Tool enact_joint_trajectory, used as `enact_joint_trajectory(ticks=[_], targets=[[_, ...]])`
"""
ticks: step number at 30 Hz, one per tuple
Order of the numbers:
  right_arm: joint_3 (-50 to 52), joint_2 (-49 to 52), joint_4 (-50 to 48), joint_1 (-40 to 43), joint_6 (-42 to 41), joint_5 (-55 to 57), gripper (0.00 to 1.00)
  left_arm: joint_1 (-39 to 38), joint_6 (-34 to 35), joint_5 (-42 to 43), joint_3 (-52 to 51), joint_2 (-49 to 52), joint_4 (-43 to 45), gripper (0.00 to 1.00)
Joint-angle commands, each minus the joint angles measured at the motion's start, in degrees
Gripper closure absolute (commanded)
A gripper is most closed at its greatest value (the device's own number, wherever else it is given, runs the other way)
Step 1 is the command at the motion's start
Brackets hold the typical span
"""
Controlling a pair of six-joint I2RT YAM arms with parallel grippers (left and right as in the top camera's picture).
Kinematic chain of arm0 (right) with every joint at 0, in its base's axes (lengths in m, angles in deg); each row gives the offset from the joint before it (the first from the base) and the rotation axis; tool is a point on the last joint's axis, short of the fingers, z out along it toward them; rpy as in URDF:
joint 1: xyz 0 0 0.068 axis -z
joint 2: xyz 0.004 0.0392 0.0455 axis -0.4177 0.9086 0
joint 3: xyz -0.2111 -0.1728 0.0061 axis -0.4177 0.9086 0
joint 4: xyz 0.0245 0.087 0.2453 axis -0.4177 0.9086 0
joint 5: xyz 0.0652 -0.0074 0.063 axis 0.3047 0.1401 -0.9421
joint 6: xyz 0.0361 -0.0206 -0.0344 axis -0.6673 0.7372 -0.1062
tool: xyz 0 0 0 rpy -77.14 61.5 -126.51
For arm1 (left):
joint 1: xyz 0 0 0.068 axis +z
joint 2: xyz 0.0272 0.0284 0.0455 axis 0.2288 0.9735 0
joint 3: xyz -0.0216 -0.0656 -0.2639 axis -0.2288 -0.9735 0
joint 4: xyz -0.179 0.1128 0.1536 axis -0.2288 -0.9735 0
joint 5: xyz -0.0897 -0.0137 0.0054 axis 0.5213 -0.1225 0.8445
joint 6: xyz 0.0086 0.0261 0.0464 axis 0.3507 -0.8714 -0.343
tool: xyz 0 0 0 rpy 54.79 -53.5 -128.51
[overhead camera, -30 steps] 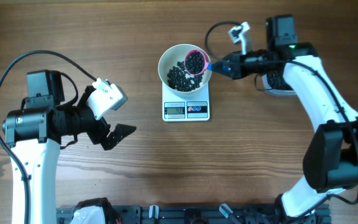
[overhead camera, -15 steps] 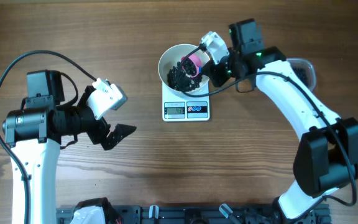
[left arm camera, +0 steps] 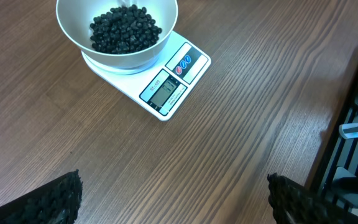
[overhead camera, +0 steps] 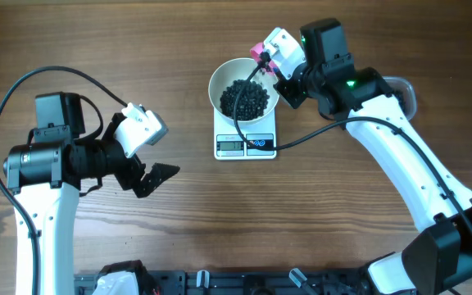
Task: Scoop item into bowl and weigh 150g on scale
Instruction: 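Carry the scoop over the white bowl and pour the beans, then move the empty scoop back to the bean tub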
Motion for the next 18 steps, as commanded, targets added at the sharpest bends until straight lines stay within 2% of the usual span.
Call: enact_joint_trajectory(ticks=[1, 8, 12, 18], targets=[[-1.0, -0.7, 1.3, -1.4, 1.0, 1.7, 0.96, 0.0, -1.2, 0.0, 0.5, -0.6, 0.0, 0.0], [-1.0, 0.9, 0.3, -3.9, 1.6, 3.8, 0.95, 0.0, -1.2, 0.0, 0.5, -0.6, 0.0, 0.0], [-1.2, -1.1, -1.6, -3.9, 1.7, 10.4, 0.95, 0.0, -1.2, 0.0, 0.5, -0.6, 0.0, 0.0], [-1.6, -7.3, -1.0, -0.4, -0.2, 11.7, 0.96, 0.0, -1.2, 0.0, 0.5, -0.6, 0.0, 0.0]])
